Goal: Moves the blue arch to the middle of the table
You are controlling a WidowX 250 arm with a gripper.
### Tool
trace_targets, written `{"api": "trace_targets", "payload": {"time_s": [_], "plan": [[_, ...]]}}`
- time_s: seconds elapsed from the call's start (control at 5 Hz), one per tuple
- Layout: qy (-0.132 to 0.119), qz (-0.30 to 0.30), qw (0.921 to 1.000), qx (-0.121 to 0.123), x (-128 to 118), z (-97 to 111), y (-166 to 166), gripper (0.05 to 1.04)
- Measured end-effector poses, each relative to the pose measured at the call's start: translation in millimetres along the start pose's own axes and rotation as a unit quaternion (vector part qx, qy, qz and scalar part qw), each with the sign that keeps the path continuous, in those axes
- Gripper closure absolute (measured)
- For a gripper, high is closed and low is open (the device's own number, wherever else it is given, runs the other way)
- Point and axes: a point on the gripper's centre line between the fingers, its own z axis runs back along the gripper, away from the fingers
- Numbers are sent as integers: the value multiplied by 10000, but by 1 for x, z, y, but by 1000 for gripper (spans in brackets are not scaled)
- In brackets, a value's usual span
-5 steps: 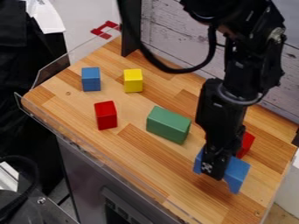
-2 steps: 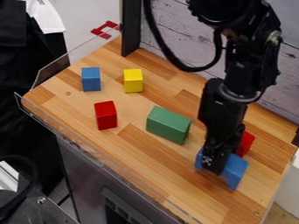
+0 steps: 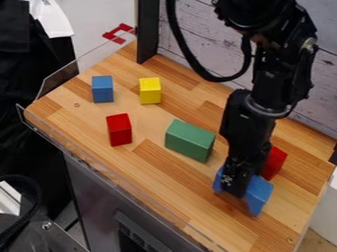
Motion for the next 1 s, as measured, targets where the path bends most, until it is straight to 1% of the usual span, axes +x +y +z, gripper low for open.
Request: {"api": "trace_targets", "payload": {"time_s": [0.2, 0.4, 0.6, 0.8, 1.0], "plan": [[-120, -89, 9998, 143, 5, -4, 7, 465], [-81, -192, 9992, 336, 2, 4, 8, 174], [-105, -204, 9994, 243, 2, 4, 5, 70], [-73, -211, 9998, 13, 2, 10, 0, 79], [-108, -560, 9958, -722, 12, 47, -7, 85]]}}
